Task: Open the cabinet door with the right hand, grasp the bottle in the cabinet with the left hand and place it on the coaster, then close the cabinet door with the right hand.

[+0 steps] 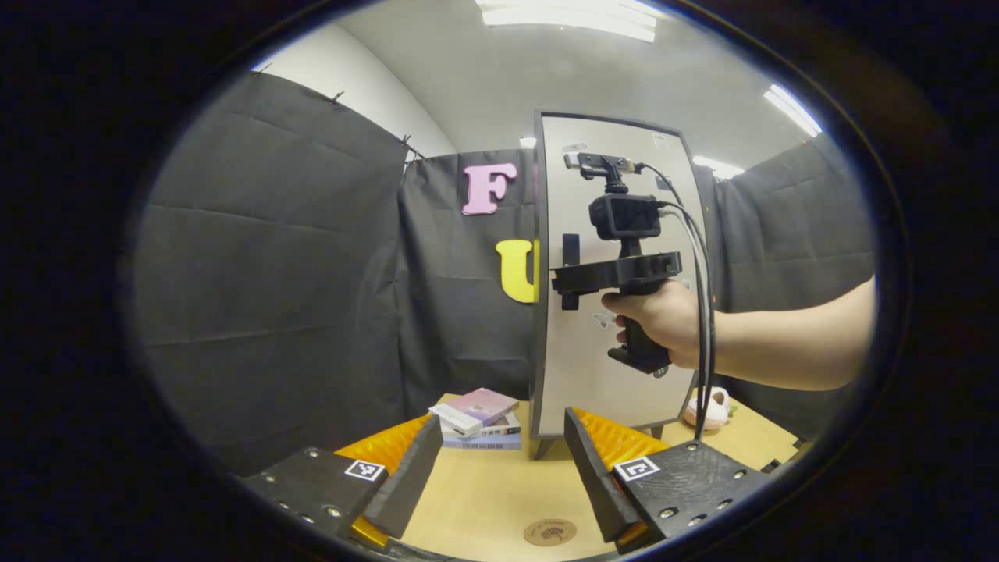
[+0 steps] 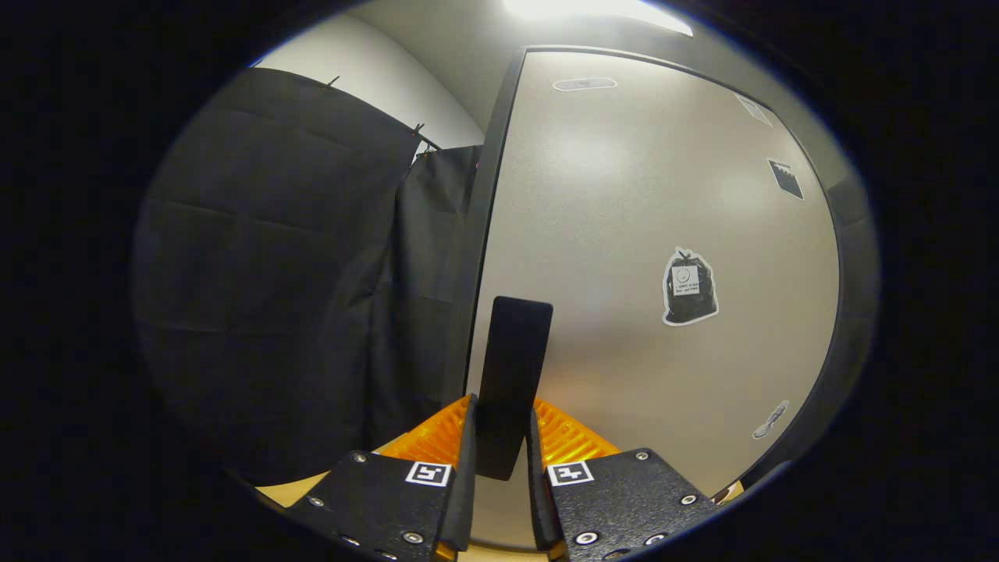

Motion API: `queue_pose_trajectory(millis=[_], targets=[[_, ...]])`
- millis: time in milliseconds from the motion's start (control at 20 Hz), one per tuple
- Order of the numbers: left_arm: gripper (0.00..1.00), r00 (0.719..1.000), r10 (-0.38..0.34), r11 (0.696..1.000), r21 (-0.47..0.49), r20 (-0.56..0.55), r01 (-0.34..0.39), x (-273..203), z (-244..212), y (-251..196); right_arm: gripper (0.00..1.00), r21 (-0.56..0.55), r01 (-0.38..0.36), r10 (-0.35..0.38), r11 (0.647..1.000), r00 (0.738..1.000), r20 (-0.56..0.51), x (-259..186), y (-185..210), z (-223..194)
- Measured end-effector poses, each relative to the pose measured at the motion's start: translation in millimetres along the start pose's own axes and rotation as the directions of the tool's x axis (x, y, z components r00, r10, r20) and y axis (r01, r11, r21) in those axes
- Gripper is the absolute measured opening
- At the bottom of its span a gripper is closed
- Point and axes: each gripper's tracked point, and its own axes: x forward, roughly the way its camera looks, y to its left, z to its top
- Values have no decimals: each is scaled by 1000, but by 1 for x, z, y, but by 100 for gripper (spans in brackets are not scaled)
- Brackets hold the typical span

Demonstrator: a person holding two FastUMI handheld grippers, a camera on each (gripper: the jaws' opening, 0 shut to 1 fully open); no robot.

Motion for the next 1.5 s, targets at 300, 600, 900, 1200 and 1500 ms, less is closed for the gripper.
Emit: queue_pose_trajectory(millis=[300,600,900,1200,1500], targets=[[90,1000,-8,1000,12,-16,9,6,-5,3,27,-8,-57,57,998,998,4,-14,3,1],[91,997,-46,999,6,-54,47,18,-12,4,27,9,-164,164,986,986,8,-44,8,4],[90,999,19,997,77,-46,-16,24,-12,9,27,39,-230,230,972,973,0,-76,9,8],[91,995,69,997,26,66,-71,5,40,-10,27,57,-298,299,953,954,-15,-87,2,4],[90,997,50,998,34,63,-53,0,53,-34,27,85,-321,325,943,945,-36,-84,-13,-4]])
